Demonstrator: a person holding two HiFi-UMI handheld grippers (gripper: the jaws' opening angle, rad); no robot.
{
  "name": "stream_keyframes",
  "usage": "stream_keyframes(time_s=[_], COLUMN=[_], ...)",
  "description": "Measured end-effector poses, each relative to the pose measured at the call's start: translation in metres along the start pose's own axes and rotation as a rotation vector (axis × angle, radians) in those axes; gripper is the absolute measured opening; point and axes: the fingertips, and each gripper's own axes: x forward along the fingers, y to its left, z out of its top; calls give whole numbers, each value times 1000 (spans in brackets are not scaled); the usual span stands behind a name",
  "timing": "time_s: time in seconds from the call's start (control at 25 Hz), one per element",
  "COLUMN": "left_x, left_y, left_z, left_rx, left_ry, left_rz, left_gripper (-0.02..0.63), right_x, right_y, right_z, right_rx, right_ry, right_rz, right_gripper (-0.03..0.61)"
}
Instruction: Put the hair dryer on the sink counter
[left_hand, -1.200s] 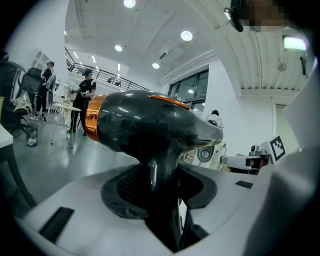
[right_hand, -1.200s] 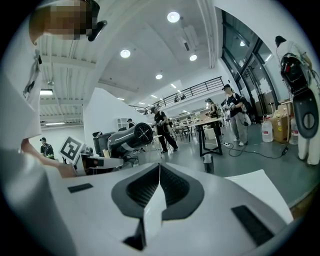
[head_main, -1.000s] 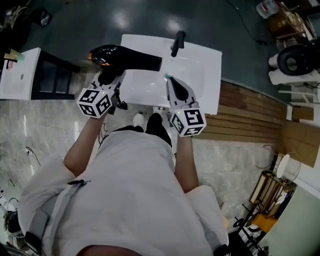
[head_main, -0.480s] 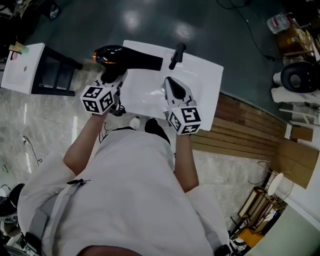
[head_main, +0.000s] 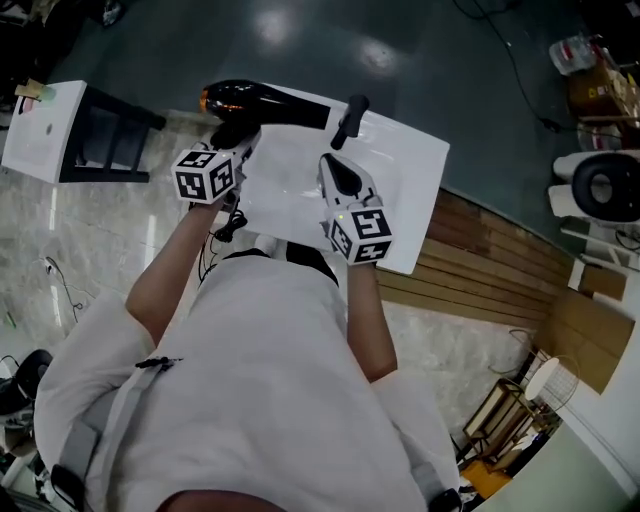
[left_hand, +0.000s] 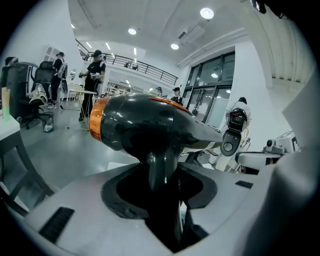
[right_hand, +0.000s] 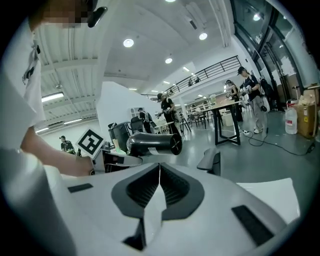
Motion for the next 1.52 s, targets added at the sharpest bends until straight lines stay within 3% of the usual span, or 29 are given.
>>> stream_keyframes(time_s=[0.44, 1.2, 1.52], left_x=[61, 118, 128], left_y=[27, 52, 53], left_z=[-35, -86, -93], left_rx=[-33, -87, -97], left_ry=[138, 296, 326], left_rz=[50, 86, 97], left_gripper=[167, 167, 167], right_x=[28, 87, 96], right_y=[3, -12, -4], right_z=[-30, -86, -95], right_rx=[21, 94, 89], right_ry=[90, 210, 241], right_rz=[83, 43, 79], right_gripper=[8, 8, 8])
